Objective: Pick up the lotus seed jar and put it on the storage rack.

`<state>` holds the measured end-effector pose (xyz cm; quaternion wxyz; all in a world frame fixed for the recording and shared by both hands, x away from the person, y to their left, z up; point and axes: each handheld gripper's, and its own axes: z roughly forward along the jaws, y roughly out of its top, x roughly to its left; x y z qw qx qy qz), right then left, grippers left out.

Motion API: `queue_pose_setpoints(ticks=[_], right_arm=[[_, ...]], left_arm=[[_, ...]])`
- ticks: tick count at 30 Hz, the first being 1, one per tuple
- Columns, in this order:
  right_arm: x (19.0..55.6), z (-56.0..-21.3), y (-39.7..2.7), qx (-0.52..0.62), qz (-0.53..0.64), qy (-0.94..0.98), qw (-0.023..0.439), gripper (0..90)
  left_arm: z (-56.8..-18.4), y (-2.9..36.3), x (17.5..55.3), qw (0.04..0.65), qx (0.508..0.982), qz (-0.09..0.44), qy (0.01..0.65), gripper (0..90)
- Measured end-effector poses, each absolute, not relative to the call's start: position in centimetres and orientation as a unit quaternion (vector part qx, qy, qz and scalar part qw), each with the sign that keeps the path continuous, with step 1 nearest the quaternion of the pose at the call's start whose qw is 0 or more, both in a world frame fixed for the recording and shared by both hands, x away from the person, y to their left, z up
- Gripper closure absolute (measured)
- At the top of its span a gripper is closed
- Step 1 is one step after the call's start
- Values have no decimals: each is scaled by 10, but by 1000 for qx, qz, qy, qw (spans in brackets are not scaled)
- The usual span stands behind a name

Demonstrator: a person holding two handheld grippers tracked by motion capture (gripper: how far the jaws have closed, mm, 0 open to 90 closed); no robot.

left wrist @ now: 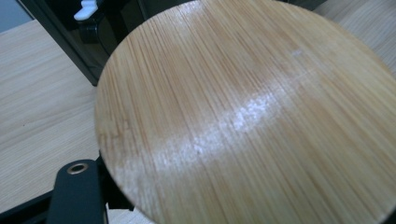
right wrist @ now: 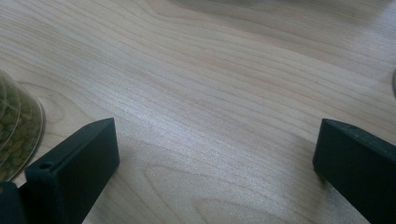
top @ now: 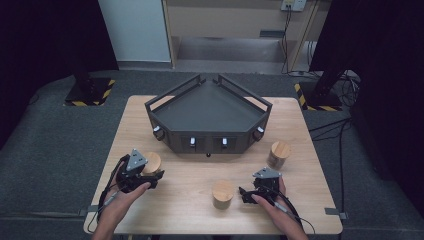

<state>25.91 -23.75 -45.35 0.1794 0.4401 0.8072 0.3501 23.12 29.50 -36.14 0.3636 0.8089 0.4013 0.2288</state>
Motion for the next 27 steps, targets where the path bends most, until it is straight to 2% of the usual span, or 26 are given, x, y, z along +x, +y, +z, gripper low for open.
queue_pose_setpoints(ticks=[27], right_arm=[[259, -453, -237, 440, 350, 807, 179, 4]], left_arm=[[-337, 283, 248, 360, 825, 223, 374, 245]])
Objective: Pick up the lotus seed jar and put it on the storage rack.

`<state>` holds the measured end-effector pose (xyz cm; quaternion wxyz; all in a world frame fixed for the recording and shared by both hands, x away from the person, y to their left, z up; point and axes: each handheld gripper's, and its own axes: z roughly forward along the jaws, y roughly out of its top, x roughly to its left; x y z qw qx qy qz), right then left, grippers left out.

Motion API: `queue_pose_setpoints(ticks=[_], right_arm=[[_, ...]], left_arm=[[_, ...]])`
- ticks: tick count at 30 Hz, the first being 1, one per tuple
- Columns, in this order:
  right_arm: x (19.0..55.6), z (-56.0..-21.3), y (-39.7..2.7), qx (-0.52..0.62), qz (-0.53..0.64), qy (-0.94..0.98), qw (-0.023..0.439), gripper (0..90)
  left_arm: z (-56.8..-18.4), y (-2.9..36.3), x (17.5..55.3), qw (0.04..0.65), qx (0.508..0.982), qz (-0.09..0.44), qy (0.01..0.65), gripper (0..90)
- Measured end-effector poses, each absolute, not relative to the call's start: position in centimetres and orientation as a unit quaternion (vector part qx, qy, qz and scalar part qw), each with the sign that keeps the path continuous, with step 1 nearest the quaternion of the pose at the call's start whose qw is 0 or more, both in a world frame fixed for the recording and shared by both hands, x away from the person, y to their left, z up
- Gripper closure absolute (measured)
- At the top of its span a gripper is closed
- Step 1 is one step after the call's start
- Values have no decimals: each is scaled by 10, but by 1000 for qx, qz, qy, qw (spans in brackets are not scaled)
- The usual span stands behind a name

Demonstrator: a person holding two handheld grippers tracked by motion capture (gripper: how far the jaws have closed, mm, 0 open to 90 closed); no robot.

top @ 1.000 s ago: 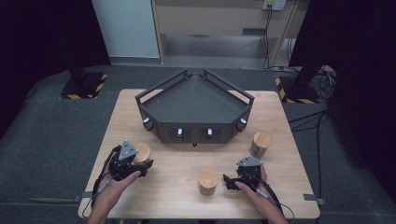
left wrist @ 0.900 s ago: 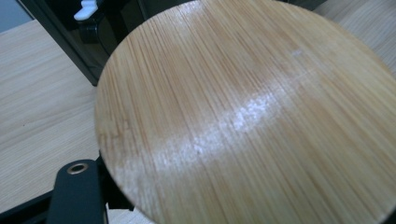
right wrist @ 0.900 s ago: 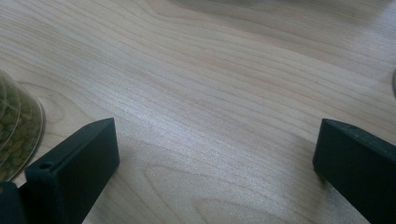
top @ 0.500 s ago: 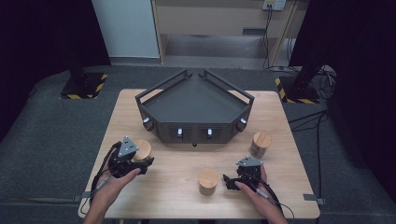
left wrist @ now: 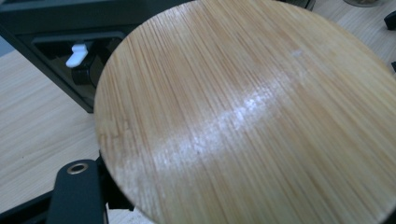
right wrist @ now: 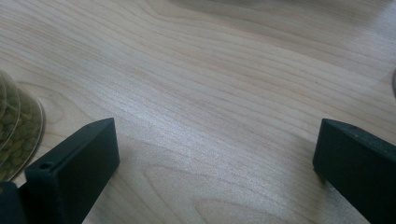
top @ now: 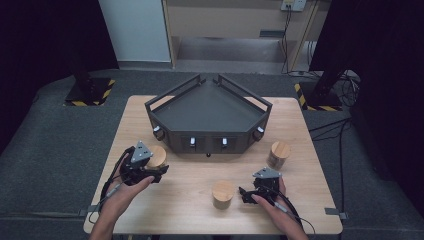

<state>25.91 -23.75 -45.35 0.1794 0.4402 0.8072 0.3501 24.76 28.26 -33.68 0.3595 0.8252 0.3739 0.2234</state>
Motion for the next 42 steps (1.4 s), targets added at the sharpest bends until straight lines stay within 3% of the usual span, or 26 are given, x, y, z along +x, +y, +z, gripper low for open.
queue_pose_setpoints(ticks=[42], right_arm=[[259, -453, -238, 440, 350, 807, 179, 4]], left_arm=[[-299, 253, 287, 370, 836, 218, 343, 245]])
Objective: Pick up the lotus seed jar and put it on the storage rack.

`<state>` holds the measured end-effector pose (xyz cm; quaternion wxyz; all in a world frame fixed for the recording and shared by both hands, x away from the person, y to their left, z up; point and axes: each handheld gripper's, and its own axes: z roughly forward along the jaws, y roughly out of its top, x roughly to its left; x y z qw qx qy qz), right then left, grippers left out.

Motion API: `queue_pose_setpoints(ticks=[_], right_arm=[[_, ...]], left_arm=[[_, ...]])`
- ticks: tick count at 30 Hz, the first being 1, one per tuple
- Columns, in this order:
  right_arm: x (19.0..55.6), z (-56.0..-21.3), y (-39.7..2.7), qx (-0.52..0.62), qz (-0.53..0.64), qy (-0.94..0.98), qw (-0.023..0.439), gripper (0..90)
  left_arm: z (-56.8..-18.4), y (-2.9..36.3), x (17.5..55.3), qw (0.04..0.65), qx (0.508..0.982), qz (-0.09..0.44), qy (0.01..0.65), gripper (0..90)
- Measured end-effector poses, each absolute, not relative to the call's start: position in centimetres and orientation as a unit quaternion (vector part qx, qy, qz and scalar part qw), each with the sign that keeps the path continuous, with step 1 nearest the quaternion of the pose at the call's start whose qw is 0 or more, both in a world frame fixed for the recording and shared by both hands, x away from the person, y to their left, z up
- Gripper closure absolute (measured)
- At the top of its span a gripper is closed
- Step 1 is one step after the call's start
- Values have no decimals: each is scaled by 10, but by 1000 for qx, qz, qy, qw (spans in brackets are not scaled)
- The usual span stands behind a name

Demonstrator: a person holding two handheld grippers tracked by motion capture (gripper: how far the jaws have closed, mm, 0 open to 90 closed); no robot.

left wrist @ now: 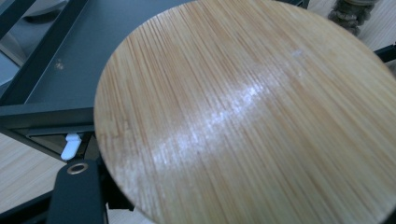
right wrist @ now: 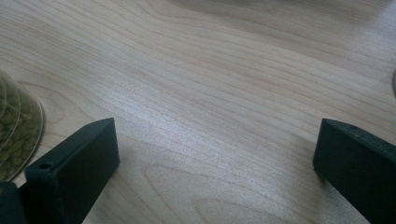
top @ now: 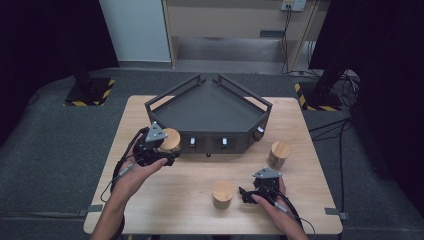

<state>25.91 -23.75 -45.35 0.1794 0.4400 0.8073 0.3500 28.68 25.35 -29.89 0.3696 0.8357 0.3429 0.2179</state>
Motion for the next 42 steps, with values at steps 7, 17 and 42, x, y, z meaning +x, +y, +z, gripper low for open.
queue_pose_setpoints(ticks=[7, 17, 42], right_arm=[[259, -453, -238, 440, 350, 807, 179, 4], [259, -453, -238, 440, 350, 807, 179, 4], [259, -454, -238, 439, 351, 807, 179, 4]], left_arm=[[-294, 250, 293, 368, 835, 218, 345, 246], [-283, 243, 303, 372, 834, 222, 341, 246], [-273, 227, 339, 377, 833, 217, 341, 246]])
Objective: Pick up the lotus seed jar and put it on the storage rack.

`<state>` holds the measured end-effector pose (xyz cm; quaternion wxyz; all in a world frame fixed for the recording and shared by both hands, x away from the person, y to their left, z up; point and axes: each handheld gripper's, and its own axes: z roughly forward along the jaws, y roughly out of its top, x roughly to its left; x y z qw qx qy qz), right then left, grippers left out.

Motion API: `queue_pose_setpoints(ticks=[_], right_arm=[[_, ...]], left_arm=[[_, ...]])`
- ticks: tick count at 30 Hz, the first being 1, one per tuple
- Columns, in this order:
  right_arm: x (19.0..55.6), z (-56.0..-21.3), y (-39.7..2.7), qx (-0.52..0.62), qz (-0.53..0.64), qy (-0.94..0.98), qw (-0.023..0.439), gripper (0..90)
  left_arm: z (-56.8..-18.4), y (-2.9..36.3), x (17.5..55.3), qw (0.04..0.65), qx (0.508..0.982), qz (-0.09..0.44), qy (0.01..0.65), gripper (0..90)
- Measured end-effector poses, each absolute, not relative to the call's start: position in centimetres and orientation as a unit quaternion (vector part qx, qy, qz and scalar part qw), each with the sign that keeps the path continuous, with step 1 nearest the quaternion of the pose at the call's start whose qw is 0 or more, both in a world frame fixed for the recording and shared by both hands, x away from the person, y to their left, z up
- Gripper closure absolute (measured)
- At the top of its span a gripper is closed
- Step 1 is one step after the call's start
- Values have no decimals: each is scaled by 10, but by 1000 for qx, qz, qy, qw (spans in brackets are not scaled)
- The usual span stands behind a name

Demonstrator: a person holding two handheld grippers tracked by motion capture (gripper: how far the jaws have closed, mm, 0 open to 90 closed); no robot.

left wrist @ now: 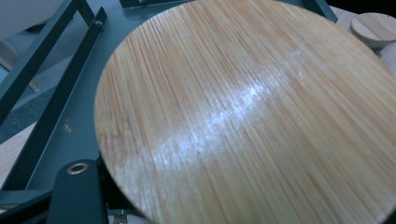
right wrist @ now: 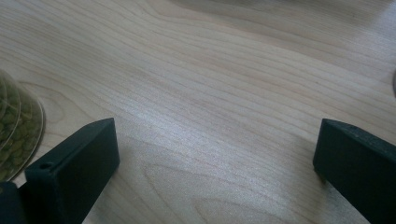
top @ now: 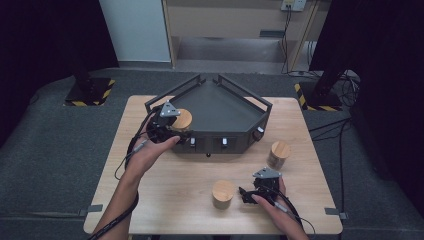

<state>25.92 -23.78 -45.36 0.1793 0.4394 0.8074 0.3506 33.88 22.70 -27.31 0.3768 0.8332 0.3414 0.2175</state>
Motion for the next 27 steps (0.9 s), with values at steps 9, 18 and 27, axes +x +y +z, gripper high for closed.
queue_pose_setpoints(ticks=[9, 18, 27], right_arm=[[259, -454, -238, 440, 351, 807, 179, 4], [259, -454, -238, 439, 351, 807, 179, 4], [259, -453, -238, 439, 351, 808, 178, 4]], left_arm=[[-271, 223, 350, 376, 831, 221, 345, 246], [-270, 225, 359, 380, 827, 224, 349, 246], [-270, 226, 367, 384, 821, 227, 357, 246]])
